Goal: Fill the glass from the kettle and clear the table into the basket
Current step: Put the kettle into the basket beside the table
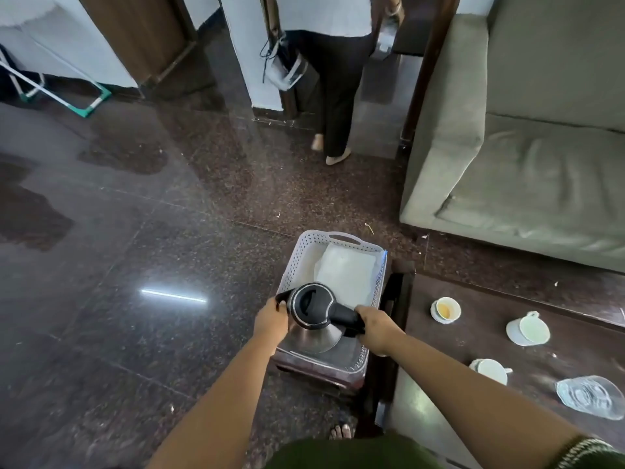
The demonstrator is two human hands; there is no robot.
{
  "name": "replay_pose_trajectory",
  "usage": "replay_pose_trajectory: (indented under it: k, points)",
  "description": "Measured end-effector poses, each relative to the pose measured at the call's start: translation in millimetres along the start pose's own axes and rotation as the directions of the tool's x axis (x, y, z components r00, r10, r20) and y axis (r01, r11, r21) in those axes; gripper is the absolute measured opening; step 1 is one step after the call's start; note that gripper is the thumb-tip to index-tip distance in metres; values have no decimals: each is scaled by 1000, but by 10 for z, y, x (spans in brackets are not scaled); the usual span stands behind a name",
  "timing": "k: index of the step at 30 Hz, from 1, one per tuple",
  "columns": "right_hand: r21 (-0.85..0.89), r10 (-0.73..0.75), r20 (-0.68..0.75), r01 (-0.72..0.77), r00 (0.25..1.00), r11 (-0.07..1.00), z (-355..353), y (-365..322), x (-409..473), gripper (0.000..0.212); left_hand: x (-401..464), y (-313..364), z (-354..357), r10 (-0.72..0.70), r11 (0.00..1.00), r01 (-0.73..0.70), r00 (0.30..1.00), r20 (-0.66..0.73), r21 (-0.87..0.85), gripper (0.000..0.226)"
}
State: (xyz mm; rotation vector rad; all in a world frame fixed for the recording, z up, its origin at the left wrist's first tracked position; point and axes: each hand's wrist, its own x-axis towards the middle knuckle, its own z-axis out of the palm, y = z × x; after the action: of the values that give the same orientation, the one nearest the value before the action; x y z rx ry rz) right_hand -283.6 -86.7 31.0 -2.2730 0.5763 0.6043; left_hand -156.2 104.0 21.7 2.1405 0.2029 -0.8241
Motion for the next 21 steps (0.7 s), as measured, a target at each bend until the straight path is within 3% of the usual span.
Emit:
replay_pose_trajectory:
  k: [3,5,7,10,12,15,21]
  points:
    - [-23,-13,88,15,996,1000,-48,-23,81,33,16,78,-38,-130,985,130,992,4,-112,32]
    - [98,29,96,-39,995,994,-123,-7,144,40,-4,168,-47,-95,995,93,994,-53,-43,37]
    - [340,124,30,-127,992,932,-230,40,231,40,-54,292,-17,72,996,-60,982,-176,70,42]
    - [457,265,-85,-199,960,867,-406,142,434,50,-231,603,91,432,897,-365,842,-323,248,40]
    - [430,302,-83,-239,950,870,-460,197,571,55,-294,791,251,624,772,-552,752,-211,314,33]
    - [408,294,-21,-261,955,875,-421,233,765,57,-254,962,554,676,683,-645,736,38,342,41]
    - [474,412,22,-373,911,798,-202,280,1030,56,24,1005,849,563,748,-565,818,116,348,45]
